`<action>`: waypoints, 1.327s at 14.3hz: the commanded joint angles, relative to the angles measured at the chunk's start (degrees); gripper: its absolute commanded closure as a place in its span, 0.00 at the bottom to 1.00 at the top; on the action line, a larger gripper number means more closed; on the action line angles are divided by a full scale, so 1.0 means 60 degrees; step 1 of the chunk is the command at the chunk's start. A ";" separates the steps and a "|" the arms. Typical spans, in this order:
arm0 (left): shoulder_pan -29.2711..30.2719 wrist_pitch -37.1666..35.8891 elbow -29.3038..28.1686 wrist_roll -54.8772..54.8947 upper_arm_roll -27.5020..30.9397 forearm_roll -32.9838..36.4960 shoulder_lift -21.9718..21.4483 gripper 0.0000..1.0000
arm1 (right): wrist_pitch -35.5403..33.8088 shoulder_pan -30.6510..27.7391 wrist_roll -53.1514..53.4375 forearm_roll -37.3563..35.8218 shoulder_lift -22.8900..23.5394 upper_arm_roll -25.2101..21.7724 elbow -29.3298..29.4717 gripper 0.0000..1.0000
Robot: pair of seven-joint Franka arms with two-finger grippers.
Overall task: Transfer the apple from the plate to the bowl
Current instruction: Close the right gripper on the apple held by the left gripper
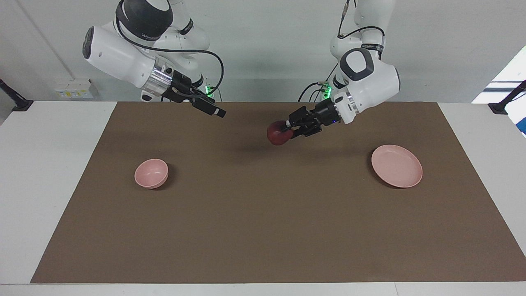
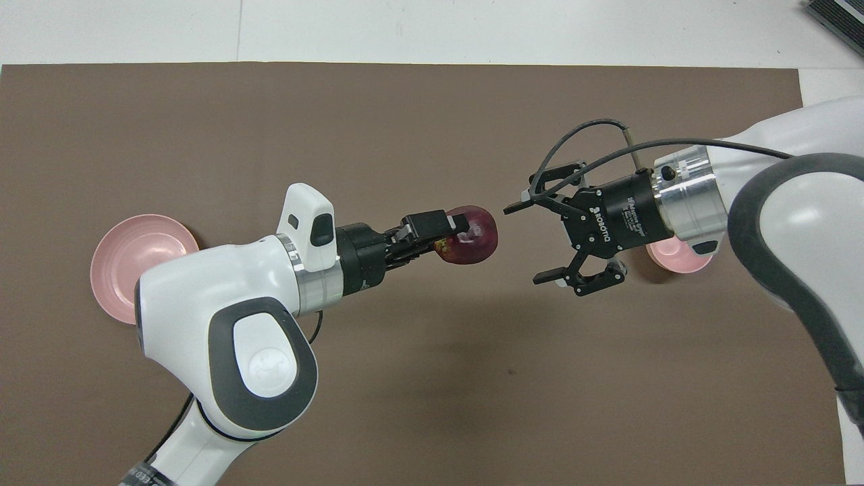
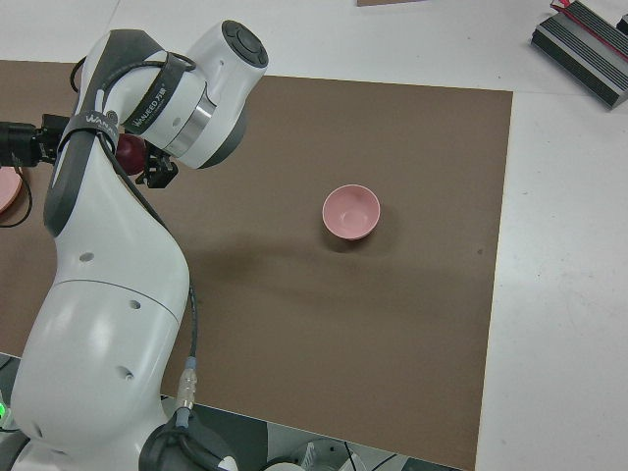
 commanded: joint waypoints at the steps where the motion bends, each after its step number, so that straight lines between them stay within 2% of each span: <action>1: -0.0022 0.0279 0.0135 -0.0095 -0.0072 -0.0281 -0.0080 1.00 | 0.0140 0.0011 0.0177 0.0211 -0.0028 0.0008 -0.0035 0.00; 5: -0.0095 0.0279 0.0164 -0.0196 -0.0087 -0.0340 -0.0123 1.00 | 0.0227 -0.0063 0.0045 0.0196 0.0031 0.0008 -0.0006 0.00; 9: -0.0110 0.0338 0.0179 -0.0344 -0.0277 -0.0340 -0.0153 1.00 | 0.1018 0.0275 0.0133 0.0240 0.0119 0.0023 -0.0035 0.00; 12: -0.0242 0.0689 0.0223 -0.0388 -0.0306 -0.0325 -0.0124 1.00 | 0.1063 0.0289 0.0133 0.0372 0.0134 0.0009 -0.0049 0.00; 19: -0.0271 0.0689 0.0194 -0.0417 -0.0306 -0.0325 -0.0138 1.00 | 0.1092 0.0450 0.0060 0.0285 0.0075 0.0009 -0.0269 0.00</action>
